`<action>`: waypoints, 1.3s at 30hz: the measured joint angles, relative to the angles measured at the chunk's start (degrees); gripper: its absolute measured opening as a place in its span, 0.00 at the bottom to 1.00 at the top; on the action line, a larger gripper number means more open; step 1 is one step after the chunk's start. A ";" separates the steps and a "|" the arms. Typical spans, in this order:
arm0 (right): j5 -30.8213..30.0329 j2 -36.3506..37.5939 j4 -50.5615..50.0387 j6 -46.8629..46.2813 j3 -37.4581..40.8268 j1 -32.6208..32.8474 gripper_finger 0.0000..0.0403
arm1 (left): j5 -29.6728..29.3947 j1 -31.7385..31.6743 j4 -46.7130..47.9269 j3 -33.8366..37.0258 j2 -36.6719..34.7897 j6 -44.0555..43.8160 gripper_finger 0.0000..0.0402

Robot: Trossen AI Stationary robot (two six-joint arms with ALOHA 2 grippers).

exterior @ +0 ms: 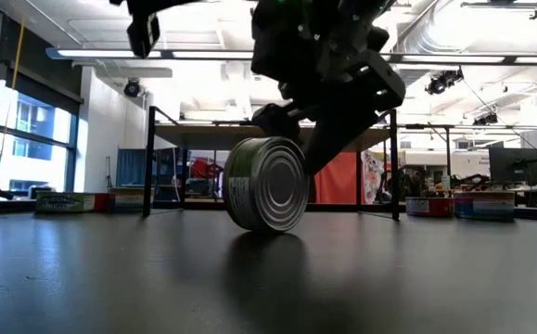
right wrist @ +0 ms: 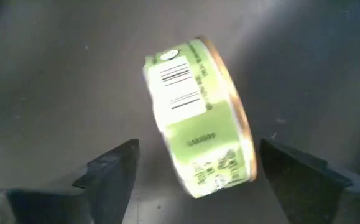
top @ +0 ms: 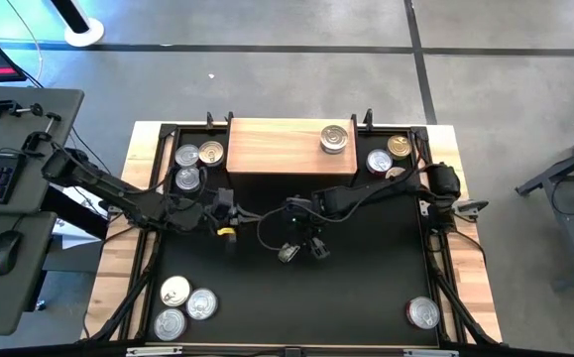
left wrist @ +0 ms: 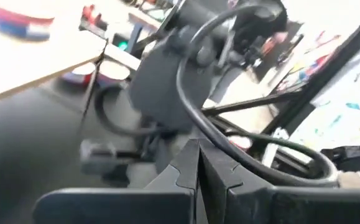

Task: Stack canned seafood by type on shelf
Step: Put the bottom green tuna can on the shelf

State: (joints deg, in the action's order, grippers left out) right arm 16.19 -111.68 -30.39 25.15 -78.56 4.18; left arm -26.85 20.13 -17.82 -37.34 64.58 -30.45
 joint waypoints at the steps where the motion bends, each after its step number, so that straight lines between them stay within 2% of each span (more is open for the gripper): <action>1: -0.65 0.00 0.22 0.08 0.00 0.18 0.76 | -0.57 0.13 -0.07 -0.03 -0.44 1.20 0.00; 8: -2.15 -0.04 2.86 -1.27 0.07 1.24 0.49 | -9.59 0.18 0.04 -0.33 -7.03 13.22 0.00; 13: -2.21 -0.04 3.76 -4.33 0.07 1.60 0.34 | -10.51 0.14 -0.14 -0.33 -13.54 21.03 0.00; 15: -2.37 -0.04 3.64 -5.75 -0.04 1.60 0.31 | -10.51 0.14 -0.01 -0.33 -16.07 23.17 0.00; 21: -3.77 2.05 -3.02 -8.69 -5.01 1.60 0.31 | -11.47 0.14 -0.08 -0.33 -22.04 28.91 0.00; 23: -7.82 4.29 -6.75 -8.28 -8.21 1.63 0.31 | -12.54 0.14 -0.04 -0.33 -23.52 31.13 0.00; 26: -17.10 7.66 -11.29 -6.29 -12.42 1.36 0.31 | -13.65 0.09 0.06 -0.33 -25.15 34.14 0.00; 33: -45.35 10.43 -15.47 -2.58 -20.36 -4.12 0.31 | -14.13 -1.87 2.19 -0.33 -25.95 36.60 0.00; 36: -51.19 10.27 -15.78 -2.56 -20.14 -7.84 0.31 | -14.14 -2.69 4.99 -0.33 -25.86 36.55 0.00; 39: -54.13 9.66 -18.69 -2.62 -19.98 -11.37 0.32 | -14.17 -3.36 7.07 -0.33 -25.88 35.26 0.00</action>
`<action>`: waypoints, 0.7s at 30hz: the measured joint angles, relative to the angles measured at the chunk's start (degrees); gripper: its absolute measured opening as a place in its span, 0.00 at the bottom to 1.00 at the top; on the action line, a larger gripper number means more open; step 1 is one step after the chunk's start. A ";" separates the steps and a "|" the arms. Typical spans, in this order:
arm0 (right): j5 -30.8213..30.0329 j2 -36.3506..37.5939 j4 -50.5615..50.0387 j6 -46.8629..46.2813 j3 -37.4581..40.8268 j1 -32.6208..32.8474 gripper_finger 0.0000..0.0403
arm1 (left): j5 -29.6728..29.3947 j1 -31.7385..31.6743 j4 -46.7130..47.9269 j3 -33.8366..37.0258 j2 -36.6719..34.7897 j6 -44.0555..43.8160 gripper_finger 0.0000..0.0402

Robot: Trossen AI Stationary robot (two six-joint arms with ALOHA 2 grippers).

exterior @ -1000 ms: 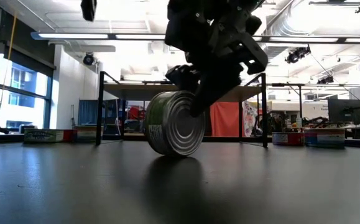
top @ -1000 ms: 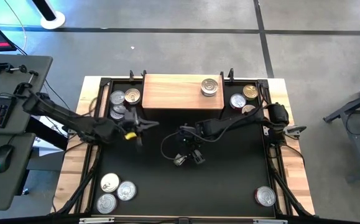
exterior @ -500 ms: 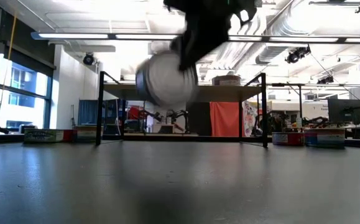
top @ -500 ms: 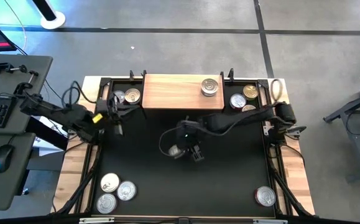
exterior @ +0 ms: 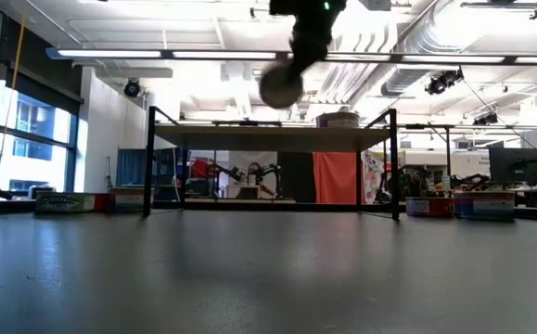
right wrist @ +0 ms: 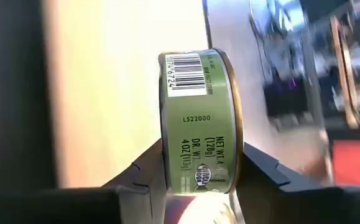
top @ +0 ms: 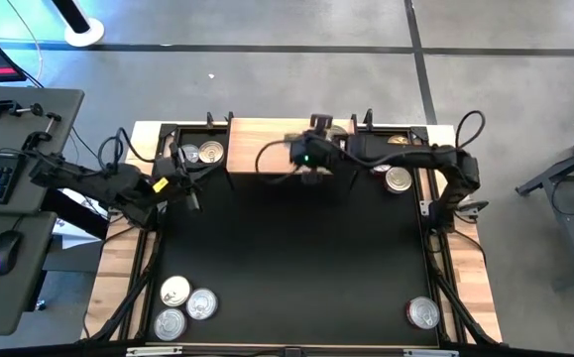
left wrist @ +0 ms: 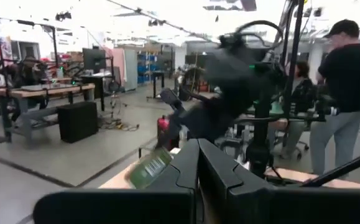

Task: Stack canned seafood by type on shelf
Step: Put the bottom green tuna can on the shelf

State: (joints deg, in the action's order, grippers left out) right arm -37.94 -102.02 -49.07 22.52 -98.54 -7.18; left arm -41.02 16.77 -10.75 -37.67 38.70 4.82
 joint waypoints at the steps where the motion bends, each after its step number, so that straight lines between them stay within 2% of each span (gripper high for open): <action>1: -0.24 -0.22 -0.70 0.04 0.00 -1.02 0.32 | -0.04 -0.15 0.51 0.00 0.00 -0.34 0.00; 8: -1.23 -3.27 -1.83 0.33 0.07 -4.04 0.32 | -0.19 -0.32 0.78 0.00 0.04 -1.64 0.00; 14: -5.52 -5.98 -3.94 2.34 0.13 -4.39 0.32 | -0.19 -0.30 0.69 0.00 0.02 -1.77 0.00; 21: -7.31 -6.31 -7.69 -0.77 0.04 -4.02 0.32 | -0.19 -0.26 0.68 0.00 0.02 -1.79 0.00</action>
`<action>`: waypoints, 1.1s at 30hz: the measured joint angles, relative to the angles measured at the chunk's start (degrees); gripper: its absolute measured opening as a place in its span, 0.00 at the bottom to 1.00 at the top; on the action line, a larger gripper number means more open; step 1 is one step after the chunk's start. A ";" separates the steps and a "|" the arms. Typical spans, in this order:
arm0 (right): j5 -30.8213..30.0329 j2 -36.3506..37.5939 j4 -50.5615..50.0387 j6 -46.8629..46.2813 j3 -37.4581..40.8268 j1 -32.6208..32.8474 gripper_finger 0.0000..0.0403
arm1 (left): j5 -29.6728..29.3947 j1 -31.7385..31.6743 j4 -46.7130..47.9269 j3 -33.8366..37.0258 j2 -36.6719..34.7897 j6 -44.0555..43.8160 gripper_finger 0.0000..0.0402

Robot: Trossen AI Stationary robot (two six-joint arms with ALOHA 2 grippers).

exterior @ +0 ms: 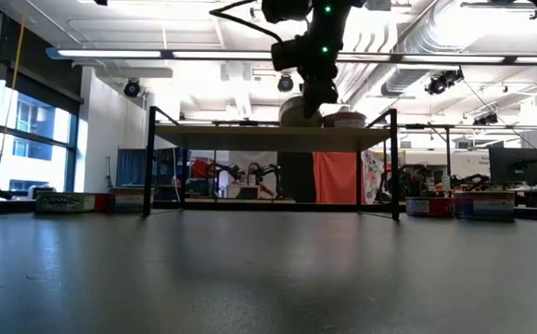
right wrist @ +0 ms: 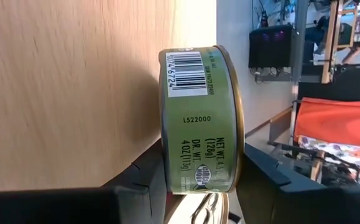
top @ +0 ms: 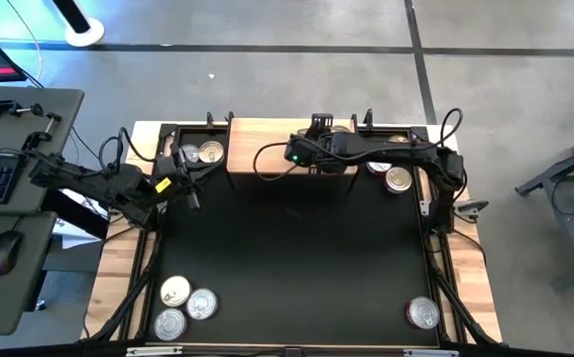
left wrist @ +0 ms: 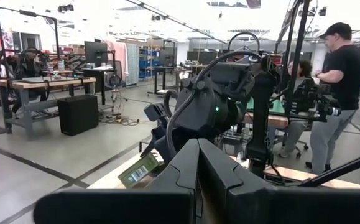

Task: Stack canned seafood by type on shelf
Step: Put the bottom green tuna can on the shelf, then stack the top right blue tuna can on top of the other blue tuna can

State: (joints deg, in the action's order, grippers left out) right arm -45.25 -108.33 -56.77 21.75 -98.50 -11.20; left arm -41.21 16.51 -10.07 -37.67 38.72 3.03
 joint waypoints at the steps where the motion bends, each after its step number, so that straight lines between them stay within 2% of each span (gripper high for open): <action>1: 0.04 0.00 -0.34 -0.29 0.00 0.00 0.32 | 0.00 0.00 -0.01 0.00 0.00 0.00 0.00; 6: 0.52 0.00 -0.29 -0.78 0.00 -0.02 0.33 | 0.02 0.00 -0.01 0.00 0.00 0.01 0.00; 10: 0.89 0.00 -0.38 -0.76 0.00 -0.02 0.38 | 0.02 0.00 0.01 0.00 0.00 0.04 0.00; 18: 8.01 -0.20 -2.10 -5.00 0.11 -0.02 0.47 | 0.02 0.00 0.01 0.00 0.00 0.05 0.00; 23: 8.67 -0.20 -4.30 -5.13 -0.27 0.37 0.48 | 0.02 0.00 0.01 0.00 0.00 0.09 0.00; 29: 9.09 -0.20 -13.51 -7.31 -5.06 1.10 0.48 | 0.02 0.00 0.01 0.00 0.00 0.16 0.00; 33: 13.54 -0.09 -19.34 -10.60 -11.35 1.11 0.48 | 0.02 0.00 0.03 0.00 0.00 0.20 0.00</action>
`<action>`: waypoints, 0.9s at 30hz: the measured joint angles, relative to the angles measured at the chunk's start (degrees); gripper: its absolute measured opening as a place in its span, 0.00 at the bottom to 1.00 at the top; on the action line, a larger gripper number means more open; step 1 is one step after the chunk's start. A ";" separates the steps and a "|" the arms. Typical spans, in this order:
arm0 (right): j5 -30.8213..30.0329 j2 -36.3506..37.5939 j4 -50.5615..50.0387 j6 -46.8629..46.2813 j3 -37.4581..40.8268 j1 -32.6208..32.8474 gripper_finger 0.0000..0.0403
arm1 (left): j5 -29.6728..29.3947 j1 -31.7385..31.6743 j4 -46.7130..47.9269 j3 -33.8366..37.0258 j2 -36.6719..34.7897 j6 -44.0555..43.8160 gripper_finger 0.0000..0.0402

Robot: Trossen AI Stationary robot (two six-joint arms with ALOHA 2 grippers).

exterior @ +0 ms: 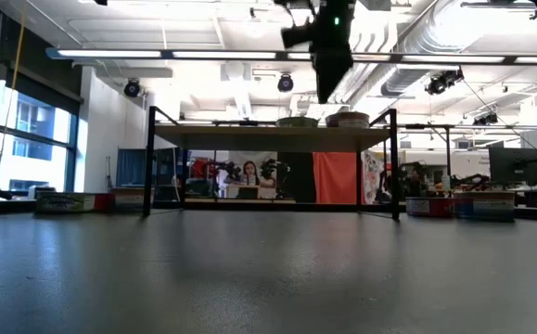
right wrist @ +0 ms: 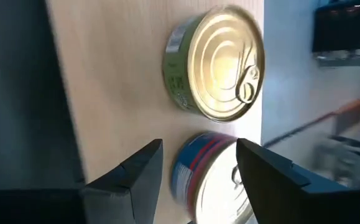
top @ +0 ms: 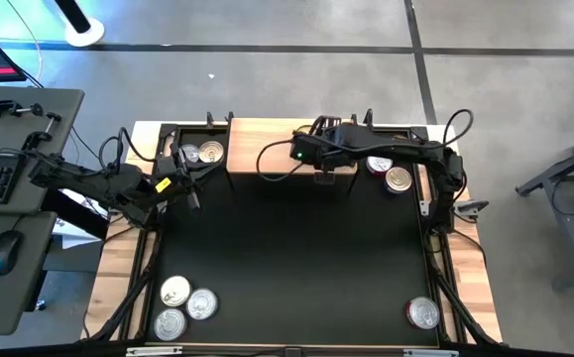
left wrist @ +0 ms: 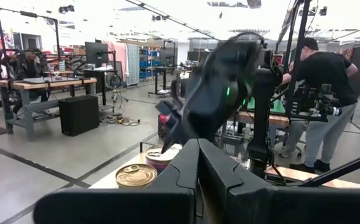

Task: Stack canned seafood by type on shelf
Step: Stack the top right blue tuna can on top of the other blue tuna can

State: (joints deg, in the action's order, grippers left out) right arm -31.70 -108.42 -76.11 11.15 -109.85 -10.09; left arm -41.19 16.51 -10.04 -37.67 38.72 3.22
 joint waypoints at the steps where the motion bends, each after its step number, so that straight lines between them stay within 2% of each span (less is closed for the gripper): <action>1: 0.84 0.00 -1.13 -0.83 -1.56 0.00 0.48 | 0.00 0.00 0.08 0.00 0.00 0.00 0.00; 5: 3.08 0.23 -3.20 -2.19 -5.71 -0.54 0.48 | 0.00 0.00 1.71 0.00 0.00 -0.14 0.00; 9: 9.05 2.10 -1.34 -3.49 -5.50 -3.08 0.43 | 0.02 0.00 4.25 0.00 0.00 -2.36 0.00; 12: 14.47 3.99 -1.17 -4.61 -4.51 -5.55 0.34 | 0.02 0.00 4.87 0.00 0.02 -3.89 0.00; 16: 19.34 9.17 -0.64 -6.46 -0.75 -9.09 0.14 | 0.02 0.00 4.84 0.00 0.00 -6.53 0.00; 19: 20.02 15.13 -0.25 -8.97 5.00 -11.29 0.02 | 0.04 0.00 5.40 0.00 0.00 -7.75 0.00; 23: 19.16 26.17 2.38 -18.11 17.42 -13.76 0.03 | 0.04 0.00 5.60 0.00 0.02 -8.63 0.00; 27: 17.14 36.88 1.86 -32.74 31.93 -16.25 0.01 | 0.04 0.00 5.60 0.00 0.00 -8.78 0.00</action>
State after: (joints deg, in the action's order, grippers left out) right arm -14.57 -71.54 -74.24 -21.59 -77.92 -26.34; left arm -41.15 16.51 -4.45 -37.67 38.72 -5.56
